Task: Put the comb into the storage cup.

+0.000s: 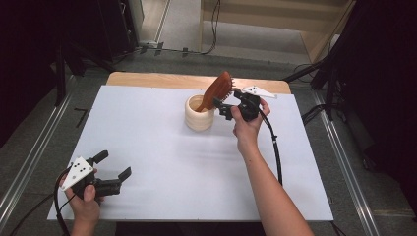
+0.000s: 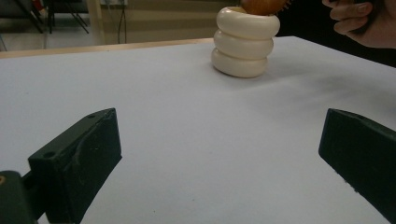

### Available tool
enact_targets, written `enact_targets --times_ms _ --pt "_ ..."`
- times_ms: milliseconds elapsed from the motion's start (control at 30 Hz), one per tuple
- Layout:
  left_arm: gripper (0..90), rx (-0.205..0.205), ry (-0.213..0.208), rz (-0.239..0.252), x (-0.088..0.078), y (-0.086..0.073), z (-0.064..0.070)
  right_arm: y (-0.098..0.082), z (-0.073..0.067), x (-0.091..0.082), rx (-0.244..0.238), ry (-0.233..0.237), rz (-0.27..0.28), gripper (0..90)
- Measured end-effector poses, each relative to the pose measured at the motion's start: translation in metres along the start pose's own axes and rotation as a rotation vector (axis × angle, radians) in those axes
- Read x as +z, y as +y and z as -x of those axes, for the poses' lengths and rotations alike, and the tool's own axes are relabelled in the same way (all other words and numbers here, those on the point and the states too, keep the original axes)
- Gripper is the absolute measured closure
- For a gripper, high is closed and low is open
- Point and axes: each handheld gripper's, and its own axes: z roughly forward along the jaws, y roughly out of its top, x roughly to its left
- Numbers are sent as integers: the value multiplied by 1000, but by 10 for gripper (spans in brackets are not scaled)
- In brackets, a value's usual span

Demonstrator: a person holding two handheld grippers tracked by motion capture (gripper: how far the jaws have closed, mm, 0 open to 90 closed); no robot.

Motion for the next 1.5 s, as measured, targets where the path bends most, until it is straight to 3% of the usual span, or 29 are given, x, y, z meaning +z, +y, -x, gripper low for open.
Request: enact_targets --times_ms 700,1233,1500 --pt "0 8 -2 -6 0 0 0 -8 3 -36 -54 32 2 0" --pt "0 14 -3 -11 0 0 1 -22 12 -63 -85 16 -8 0" --pt "0 17 -2 -10 1 0 2 -27 11 -74 -74 45 -7 0"
